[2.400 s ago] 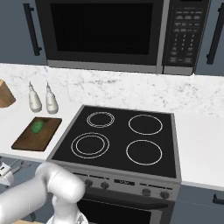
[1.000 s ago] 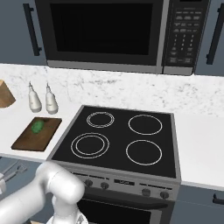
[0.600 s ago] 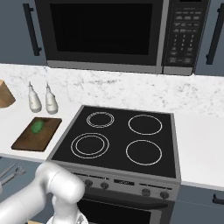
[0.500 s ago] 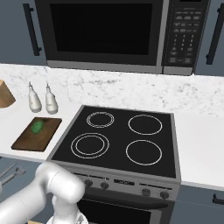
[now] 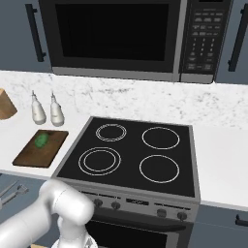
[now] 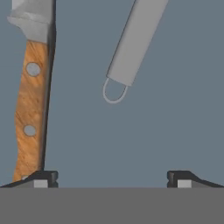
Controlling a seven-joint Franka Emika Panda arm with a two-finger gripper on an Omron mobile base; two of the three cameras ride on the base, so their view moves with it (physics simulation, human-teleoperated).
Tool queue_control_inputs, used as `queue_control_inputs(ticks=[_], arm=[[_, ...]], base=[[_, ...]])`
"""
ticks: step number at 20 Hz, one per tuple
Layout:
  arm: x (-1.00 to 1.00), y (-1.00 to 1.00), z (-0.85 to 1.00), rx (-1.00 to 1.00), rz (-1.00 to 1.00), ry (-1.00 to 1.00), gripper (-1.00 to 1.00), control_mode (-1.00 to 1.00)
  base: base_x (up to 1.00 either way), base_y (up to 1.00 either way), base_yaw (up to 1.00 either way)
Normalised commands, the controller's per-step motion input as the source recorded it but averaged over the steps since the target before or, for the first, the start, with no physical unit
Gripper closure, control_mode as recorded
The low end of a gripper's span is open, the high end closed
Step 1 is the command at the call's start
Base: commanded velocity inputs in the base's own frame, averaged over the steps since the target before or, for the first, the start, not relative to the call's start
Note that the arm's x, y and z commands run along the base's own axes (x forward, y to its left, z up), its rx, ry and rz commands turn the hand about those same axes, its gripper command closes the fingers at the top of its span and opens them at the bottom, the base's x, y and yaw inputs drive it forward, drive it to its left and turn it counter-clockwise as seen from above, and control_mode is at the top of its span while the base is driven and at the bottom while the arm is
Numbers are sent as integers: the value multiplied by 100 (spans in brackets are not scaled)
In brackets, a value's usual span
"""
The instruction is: Place the appropriate cutting tool for cutting the broccoli skin on the cutting board.
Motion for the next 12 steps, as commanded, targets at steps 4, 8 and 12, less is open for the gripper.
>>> queue_control_inputs(ticks=[4,8,12], arm=[[0,0,0,0,0,0,-100,-100],[0,-1,0,0,0,0,-100,-100],[0,-3,0,0,0,0,-100,-100]], base=[[0,0,0],[0,0,0],[0,0,0]])
